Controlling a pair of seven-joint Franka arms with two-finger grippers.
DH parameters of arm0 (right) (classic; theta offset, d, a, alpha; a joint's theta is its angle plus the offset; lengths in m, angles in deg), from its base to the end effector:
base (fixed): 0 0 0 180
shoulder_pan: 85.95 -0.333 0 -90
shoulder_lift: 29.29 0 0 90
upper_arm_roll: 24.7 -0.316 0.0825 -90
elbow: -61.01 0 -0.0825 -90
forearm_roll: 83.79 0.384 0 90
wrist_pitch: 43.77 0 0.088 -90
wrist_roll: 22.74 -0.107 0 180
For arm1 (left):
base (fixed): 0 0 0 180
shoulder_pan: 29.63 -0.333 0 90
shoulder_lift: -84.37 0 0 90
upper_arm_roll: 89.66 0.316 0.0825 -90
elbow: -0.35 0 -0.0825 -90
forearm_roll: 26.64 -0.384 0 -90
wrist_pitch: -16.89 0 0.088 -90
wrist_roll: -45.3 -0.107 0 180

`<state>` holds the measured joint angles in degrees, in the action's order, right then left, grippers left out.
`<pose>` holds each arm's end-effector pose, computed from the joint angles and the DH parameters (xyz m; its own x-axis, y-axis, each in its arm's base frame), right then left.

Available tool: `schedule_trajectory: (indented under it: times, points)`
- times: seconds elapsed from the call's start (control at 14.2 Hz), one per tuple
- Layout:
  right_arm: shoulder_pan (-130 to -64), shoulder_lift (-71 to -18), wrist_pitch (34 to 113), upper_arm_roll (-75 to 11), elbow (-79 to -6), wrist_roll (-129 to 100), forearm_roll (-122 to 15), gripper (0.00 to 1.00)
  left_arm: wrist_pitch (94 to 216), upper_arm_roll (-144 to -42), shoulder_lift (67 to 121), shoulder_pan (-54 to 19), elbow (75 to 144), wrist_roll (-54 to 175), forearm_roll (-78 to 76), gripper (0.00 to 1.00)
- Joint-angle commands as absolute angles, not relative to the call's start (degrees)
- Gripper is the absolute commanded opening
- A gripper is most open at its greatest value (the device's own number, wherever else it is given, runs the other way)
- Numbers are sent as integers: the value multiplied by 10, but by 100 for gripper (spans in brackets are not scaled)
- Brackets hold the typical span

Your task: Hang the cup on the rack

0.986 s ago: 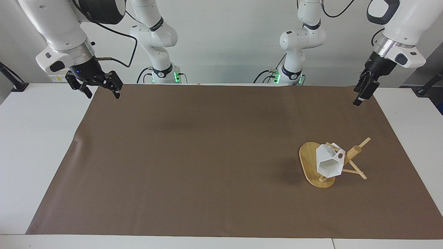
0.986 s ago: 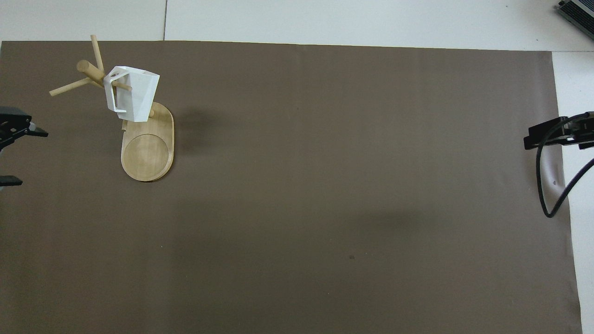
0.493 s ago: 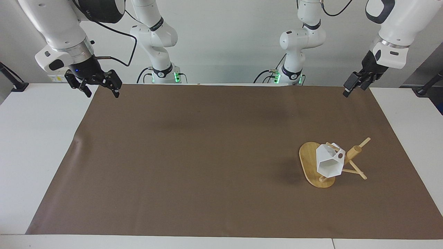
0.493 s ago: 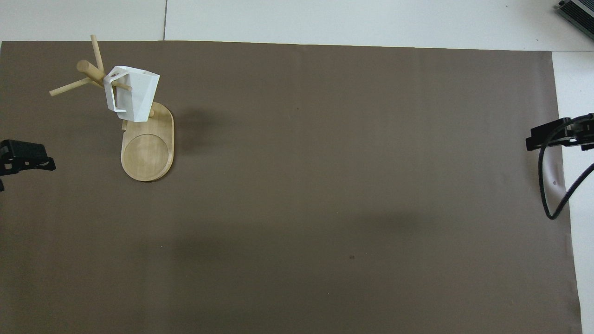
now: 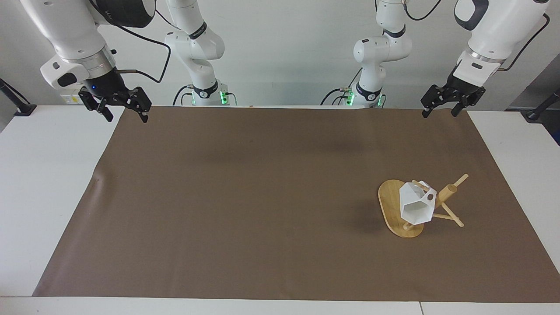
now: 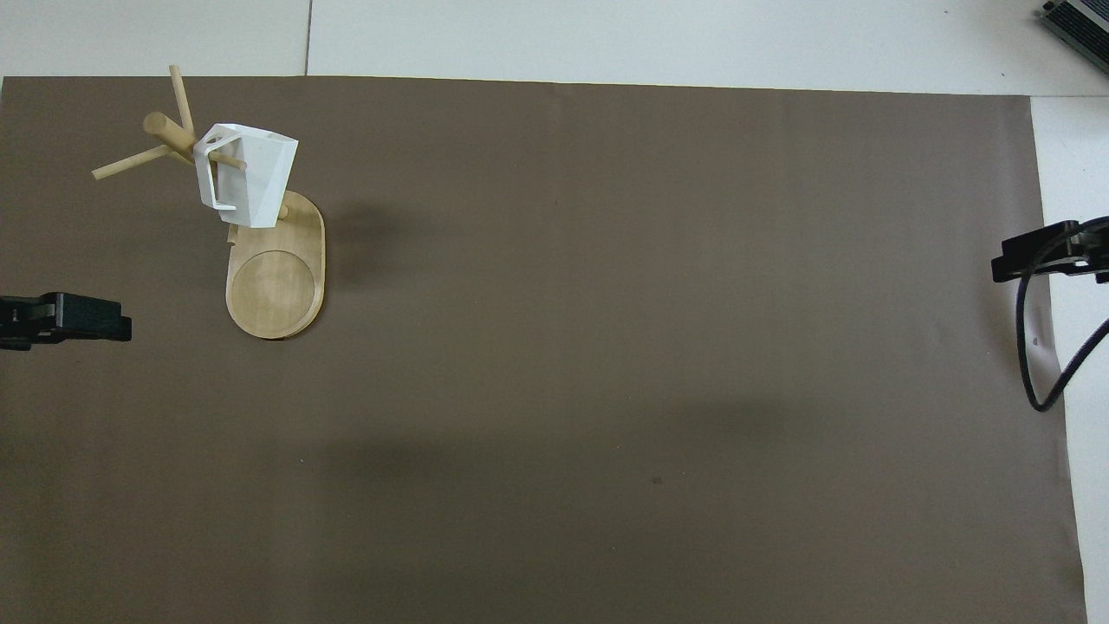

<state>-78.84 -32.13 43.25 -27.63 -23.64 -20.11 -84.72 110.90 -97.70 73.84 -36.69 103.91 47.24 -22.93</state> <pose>0.5635 -0.0438 0.6361 0.9996 -0.0279 -0.0088 -0.0278 -0.9995 0.0133 0.5013 -0.0211 0.6144 0.9996 0.0232 0.0140 0.0226 -0.9990 0.0396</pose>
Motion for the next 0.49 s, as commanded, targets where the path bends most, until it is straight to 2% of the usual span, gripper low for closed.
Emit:
schedule_trajectory:
  times: [0.0, 0.14, 0.28, 0.42]
  points:
    - [-781, -304, 448, -280, -260, -205, -838, 100, 1079, -975, 772, -361, 980, 462, -244, 100]
    - [-781, -304, 448, -280, -260, -206, -838, 100, 1062, -976, 798, -361, 938, 462, -263, 100]
    - [-781, -305, 448, -280, -259, -208, -838, 100, 1056, -981, 819, -360, 921, 462, -272, 100]
    - [-781, -305, 448, -281, -259, -208, -838, 100, 1064, -982, 816, -358, 928, 467, -266, 100]
